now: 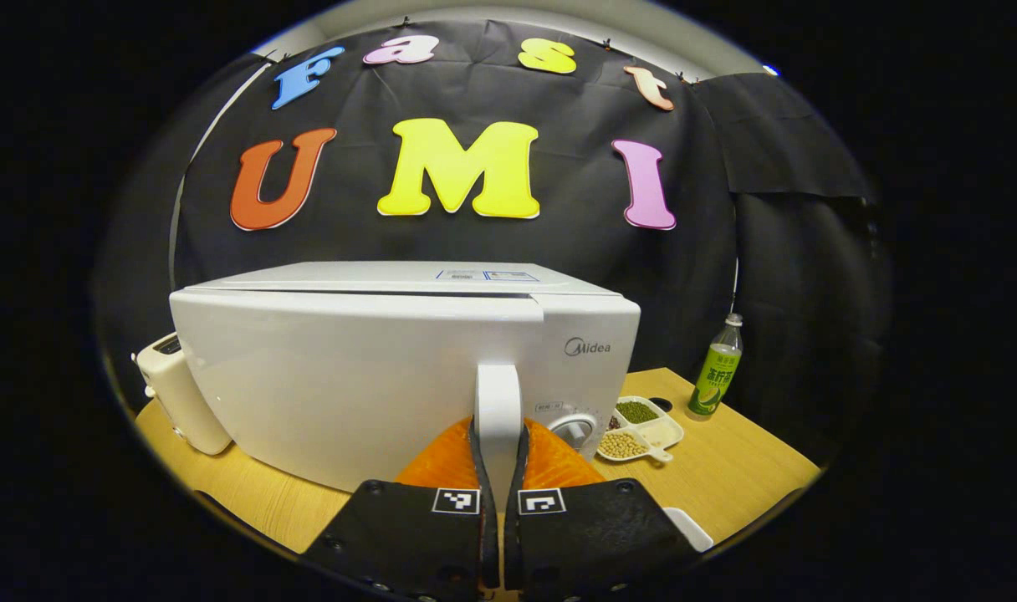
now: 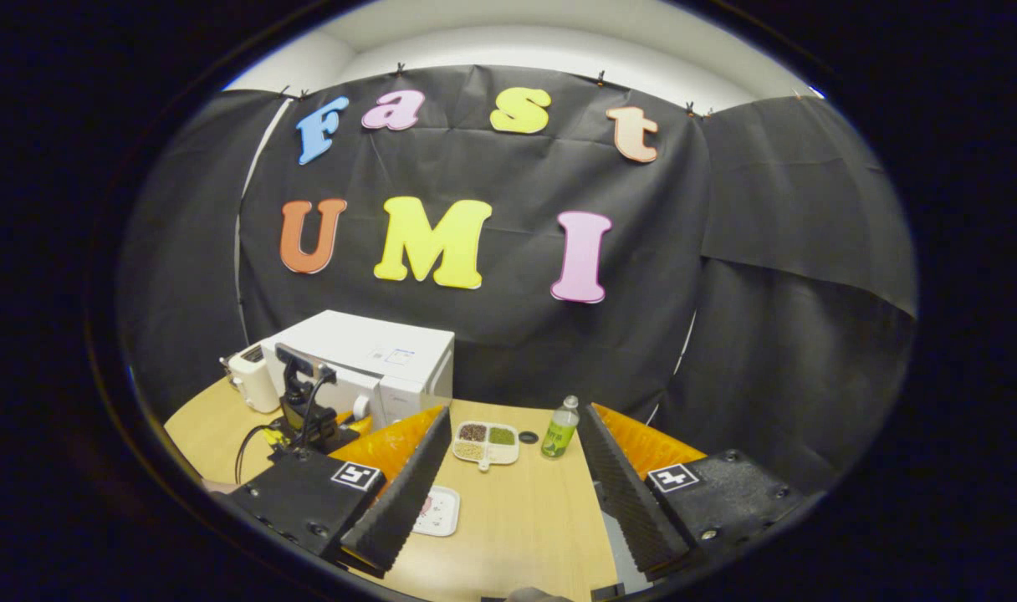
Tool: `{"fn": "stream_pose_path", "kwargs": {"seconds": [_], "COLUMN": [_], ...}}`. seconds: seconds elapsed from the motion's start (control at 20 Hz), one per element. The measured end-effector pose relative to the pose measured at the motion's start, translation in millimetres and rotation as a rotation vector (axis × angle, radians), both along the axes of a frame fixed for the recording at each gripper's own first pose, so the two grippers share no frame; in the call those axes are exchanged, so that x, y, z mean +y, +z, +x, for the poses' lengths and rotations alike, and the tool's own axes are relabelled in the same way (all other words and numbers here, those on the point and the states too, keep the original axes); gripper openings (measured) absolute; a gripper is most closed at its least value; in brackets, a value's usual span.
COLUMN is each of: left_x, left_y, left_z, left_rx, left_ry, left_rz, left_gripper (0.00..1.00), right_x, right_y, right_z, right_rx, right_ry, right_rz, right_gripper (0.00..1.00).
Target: Open the microwave oven with the left hand, put the food in, and close the microwave oven.
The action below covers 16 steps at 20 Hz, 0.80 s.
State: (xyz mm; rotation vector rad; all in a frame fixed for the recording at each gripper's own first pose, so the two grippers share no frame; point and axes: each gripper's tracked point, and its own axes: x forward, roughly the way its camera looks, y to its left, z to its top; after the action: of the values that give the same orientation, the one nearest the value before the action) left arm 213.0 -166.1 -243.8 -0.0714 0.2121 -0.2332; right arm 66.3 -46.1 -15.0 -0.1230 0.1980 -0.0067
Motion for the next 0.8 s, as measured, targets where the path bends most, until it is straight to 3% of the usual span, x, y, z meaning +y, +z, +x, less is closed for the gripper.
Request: {"fn": "stream_pose_path", "kwargs": {"seconds": [0.3,0.35,0.4,0.45,0.5,0.65,0.8], "left_x": [21,27,37,44,58,73,87], "left_y": [-3,-3,-4,-3,-1,-3,0], "left_z": [-48,-55,-59,-63,-66,-76,-91], "left_rx": [0.015,0.015,0.018,0.01,0.008,0.027,0.008], "left_ry": [-0.067,-0.051,-0.034,-0.015,0.013,0.023,0.043], "left_rz": [0.026,0.035,0.039,0.042,0.047,0.033,0.075], "left_gripper": [0.05,0.14,0.16,0.33,0.41,0.98,0.98], "right_x": [27,33,38,43,47,57,63], "right_y": [-7,-9,-10,-11,-13,-17,-19], "right_z": [0,-1,-1,-2,-4,-10,-18], "right_rx": [-0.007,-0.003,-0.002,-0.001,0.0,0.009,0.005], "right_ry": [0.065,0.074,0.085,0.097,0.105,0.128,0.143], "right_rz": [0.019,0.025,0.032,0.037,0.041,0.059,0.059], "right_gripper": [0.97,0.97,1.0,1.0,1.0,1.0,1.0]}}
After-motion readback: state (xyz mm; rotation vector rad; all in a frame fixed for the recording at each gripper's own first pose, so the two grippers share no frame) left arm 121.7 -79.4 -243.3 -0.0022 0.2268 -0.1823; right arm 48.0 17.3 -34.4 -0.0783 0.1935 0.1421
